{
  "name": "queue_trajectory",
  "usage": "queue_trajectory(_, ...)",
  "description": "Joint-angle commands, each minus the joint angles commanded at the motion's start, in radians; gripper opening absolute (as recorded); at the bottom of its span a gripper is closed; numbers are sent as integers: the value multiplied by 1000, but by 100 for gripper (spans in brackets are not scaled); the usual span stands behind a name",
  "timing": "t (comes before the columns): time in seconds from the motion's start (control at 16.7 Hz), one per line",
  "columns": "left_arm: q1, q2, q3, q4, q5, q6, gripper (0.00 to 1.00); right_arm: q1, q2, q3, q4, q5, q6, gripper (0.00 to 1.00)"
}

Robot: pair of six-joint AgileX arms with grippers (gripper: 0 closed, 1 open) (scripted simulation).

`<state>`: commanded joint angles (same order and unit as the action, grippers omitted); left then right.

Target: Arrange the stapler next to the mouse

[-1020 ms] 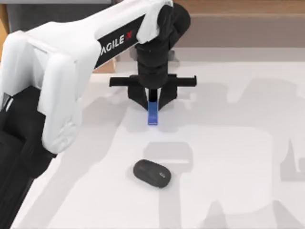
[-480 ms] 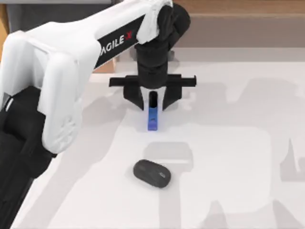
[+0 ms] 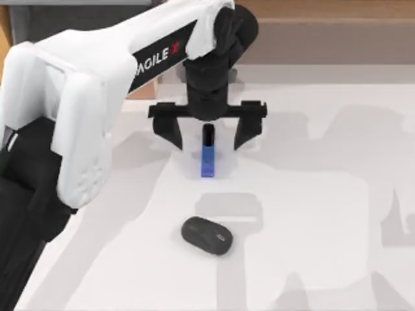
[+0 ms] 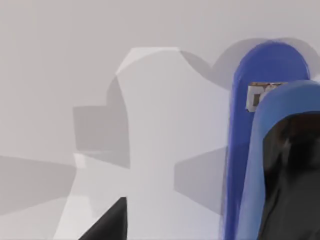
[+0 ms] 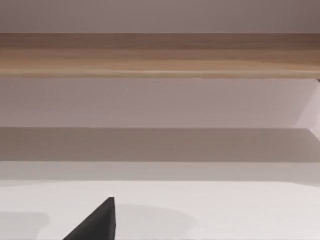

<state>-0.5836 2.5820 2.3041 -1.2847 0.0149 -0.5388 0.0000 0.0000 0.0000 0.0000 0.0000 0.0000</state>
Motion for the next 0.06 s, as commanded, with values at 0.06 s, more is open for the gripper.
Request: queue_trajectory(0.06, 0, 0, 0, 0, 0, 0, 100, 0, 0, 0, 0, 0, 0, 100)
